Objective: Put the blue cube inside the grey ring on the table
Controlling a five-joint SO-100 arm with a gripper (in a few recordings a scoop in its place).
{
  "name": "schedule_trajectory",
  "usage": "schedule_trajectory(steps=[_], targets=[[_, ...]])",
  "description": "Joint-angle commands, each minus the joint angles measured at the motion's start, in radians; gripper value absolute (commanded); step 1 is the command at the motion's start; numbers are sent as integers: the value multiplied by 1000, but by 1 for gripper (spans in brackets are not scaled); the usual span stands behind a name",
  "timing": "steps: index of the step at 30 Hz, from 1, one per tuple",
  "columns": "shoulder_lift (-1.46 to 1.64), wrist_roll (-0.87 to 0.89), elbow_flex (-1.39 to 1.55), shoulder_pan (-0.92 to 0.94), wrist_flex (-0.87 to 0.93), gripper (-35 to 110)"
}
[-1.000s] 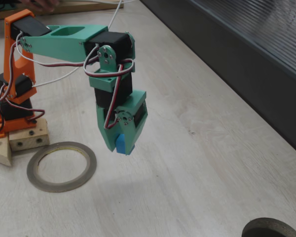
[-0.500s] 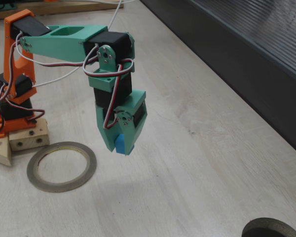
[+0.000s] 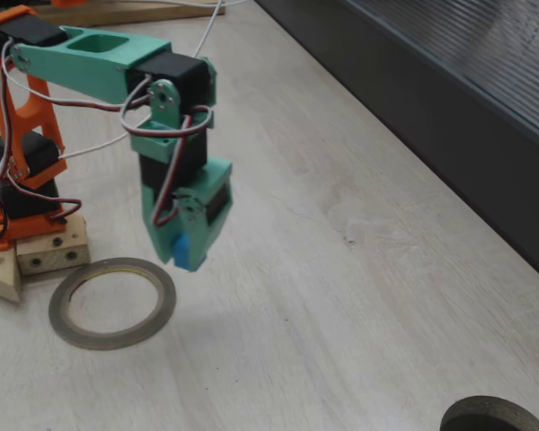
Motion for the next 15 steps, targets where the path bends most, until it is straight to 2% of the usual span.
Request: schedule_trajectory(steps=[1,7,15], targets=[[137,9,100,114,12,15],[293,8,253,167,12,15],[515,6,661,167,0,15]])
